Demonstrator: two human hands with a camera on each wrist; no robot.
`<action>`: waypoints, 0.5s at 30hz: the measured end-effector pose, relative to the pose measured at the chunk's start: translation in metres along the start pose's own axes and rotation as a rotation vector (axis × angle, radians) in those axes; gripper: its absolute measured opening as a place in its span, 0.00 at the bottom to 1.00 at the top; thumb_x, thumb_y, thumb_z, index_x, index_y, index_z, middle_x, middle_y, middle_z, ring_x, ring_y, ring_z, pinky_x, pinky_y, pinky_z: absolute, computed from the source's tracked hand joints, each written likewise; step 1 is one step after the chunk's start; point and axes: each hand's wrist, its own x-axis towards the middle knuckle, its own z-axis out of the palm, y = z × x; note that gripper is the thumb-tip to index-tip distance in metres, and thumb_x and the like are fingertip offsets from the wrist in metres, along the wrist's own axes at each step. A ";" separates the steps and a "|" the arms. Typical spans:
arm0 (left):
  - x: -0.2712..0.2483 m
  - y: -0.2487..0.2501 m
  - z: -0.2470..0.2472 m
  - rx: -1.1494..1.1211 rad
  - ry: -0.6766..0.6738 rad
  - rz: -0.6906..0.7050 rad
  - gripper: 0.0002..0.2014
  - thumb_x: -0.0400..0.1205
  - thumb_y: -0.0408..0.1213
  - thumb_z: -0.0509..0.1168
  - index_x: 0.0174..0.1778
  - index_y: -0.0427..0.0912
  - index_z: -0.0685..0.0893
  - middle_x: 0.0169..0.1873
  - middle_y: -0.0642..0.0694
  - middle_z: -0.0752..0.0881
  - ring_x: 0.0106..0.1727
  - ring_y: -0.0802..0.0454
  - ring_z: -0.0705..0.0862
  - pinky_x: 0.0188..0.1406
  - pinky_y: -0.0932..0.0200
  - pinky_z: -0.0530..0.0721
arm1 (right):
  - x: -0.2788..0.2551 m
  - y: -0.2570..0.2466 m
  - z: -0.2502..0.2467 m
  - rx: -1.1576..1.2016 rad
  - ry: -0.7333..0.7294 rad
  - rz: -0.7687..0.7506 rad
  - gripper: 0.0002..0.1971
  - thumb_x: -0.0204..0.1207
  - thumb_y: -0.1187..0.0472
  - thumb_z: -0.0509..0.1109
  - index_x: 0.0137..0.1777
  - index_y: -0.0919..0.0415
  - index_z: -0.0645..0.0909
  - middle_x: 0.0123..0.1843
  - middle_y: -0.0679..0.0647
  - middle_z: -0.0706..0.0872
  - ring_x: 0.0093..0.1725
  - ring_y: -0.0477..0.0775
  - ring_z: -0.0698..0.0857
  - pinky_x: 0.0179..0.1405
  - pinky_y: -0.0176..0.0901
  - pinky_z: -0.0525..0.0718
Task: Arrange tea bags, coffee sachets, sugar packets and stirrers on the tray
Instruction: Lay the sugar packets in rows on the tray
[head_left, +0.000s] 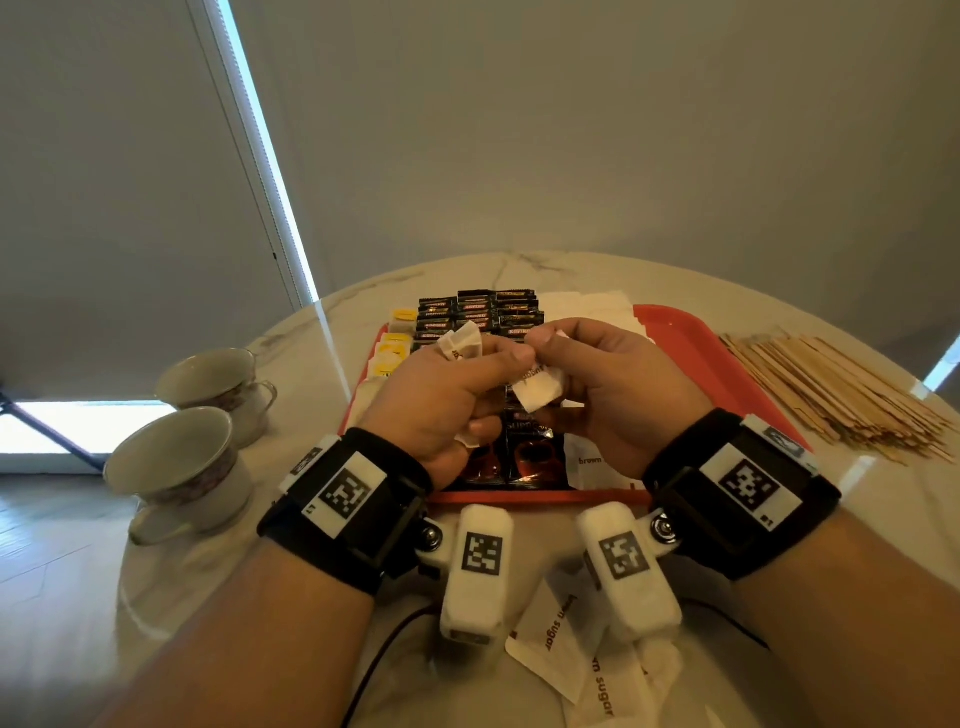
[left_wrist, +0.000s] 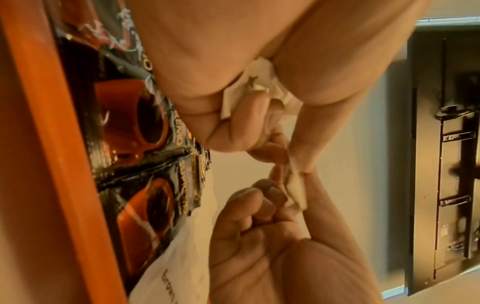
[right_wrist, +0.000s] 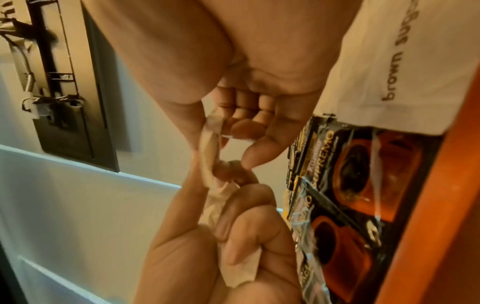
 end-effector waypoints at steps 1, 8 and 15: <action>0.001 0.000 0.000 -0.014 0.006 0.009 0.02 0.80 0.36 0.75 0.44 0.43 0.89 0.37 0.43 0.86 0.23 0.59 0.69 0.16 0.68 0.68 | -0.001 -0.001 -0.001 -0.005 -0.018 0.019 0.11 0.81 0.55 0.74 0.58 0.61 0.87 0.43 0.55 0.90 0.38 0.49 0.86 0.37 0.42 0.87; 0.005 -0.001 -0.001 0.003 0.077 0.054 0.08 0.85 0.33 0.72 0.41 0.45 0.86 0.35 0.47 0.83 0.23 0.60 0.70 0.16 0.68 0.70 | 0.003 0.001 -0.005 0.048 0.072 -0.016 0.02 0.79 0.63 0.76 0.47 0.58 0.86 0.46 0.58 0.93 0.44 0.54 0.90 0.42 0.48 0.90; 0.000 -0.003 0.001 0.041 0.021 0.004 0.13 0.78 0.37 0.78 0.57 0.42 0.89 0.44 0.44 0.90 0.26 0.58 0.74 0.19 0.66 0.69 | 0.003 0.001 -0.006 -0.038 0.091 -0.118 0.05 0.83 0.65 0.71 0.55 0.63 0.87 0.41 0.54 0.93 0.38 0.49 0.91 0.35 0.40 0.89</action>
